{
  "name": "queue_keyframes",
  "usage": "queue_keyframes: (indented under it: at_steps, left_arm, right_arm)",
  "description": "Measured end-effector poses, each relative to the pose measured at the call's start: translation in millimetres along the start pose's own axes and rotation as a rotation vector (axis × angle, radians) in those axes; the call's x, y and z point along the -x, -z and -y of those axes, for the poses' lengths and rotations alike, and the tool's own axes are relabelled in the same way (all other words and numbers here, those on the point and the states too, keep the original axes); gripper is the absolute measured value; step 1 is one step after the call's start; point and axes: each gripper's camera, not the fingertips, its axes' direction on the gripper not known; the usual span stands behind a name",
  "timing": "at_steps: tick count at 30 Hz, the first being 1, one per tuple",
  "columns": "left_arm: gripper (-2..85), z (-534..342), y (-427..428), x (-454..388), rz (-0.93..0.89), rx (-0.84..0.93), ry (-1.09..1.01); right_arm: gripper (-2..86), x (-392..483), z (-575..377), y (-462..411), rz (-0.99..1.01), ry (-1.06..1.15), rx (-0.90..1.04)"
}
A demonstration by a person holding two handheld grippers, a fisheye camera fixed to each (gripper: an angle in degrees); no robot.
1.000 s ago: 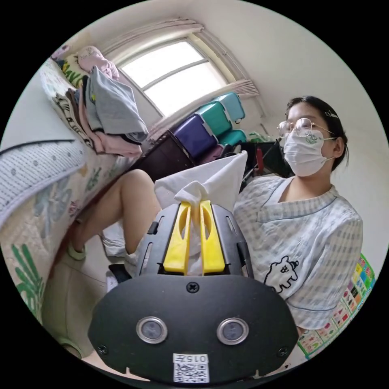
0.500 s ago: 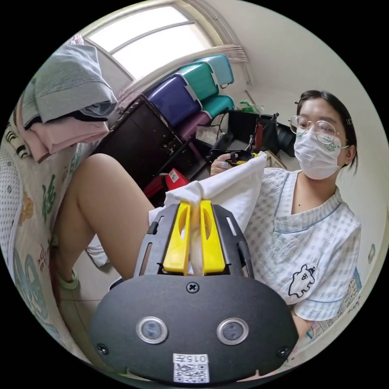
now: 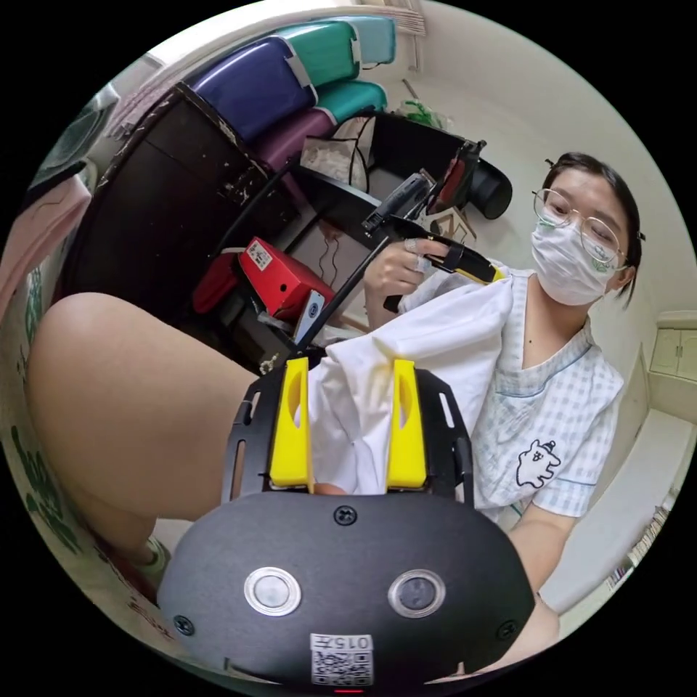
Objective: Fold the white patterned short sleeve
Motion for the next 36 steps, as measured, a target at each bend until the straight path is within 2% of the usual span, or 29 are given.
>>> queue_keyframes:
  at_steps: [7,11,16,20,22,25,26,28,31,33,36]
  left_arm:
    - [13.7,-2,-21,20,-0.231,0.067,-0.021]
    - [10.2,-14,-11,1,-0.196,0.039,-0.061]
    - [5.1,-46,44,-55,0.005,-0.11,-0.083]
    - [4.0,-63,88,-114,0.237,-0.258,-0.039]
    - [3.4,-68,115,-171,0.476,-0.383,-0.037]
    - [2.3,-63,141,-241,0.742,-0.543,-0.005]
    - [2.1,-61,143,-256,0.782,-0.573,-0.025]
    - [1.4,-49,139,-311,0.889,-0.632,-0.165]
    - [1.0,-35,116,-356,1.089,-0.611,-0.243]
    - [0.8,-35,102,-372,1.147,-0.603,-0.284]
    - [0.7,-39,92,-386,1.154,-0.591,-0.308]
  right_arm:
    - [0.4,-36,0,-33,0.039,0.001,0.015]
    - [0.5,-49,0,-56,-0.008,-0.003,0.013]
    - [0.4,-65,0,-75,-0.137,-0.019,-0.011]
    - [0.4,-75,13,-76,-0.45,-0.072,-0.037]
    - [0.4,-87,24,-74,-0.601,-0.132,-0.051]
    - [0.4,-111,48,-64,-0.862,-0.259,-0.139]
    - [0.4,-118,59,-65,-0.949,-0.255,-0.164]
    - [0.5,-127,76,-77,-1.006,-0.213,-0.177]
    - [0.5,-144,94,-110,-1.095,-0.136,-0.139]
    - [0.5,-152,96,-126,-1.126,-0.087,-0.12]
    - [0.4,-169,89,-127,-1.064,-0.047,-0.16]
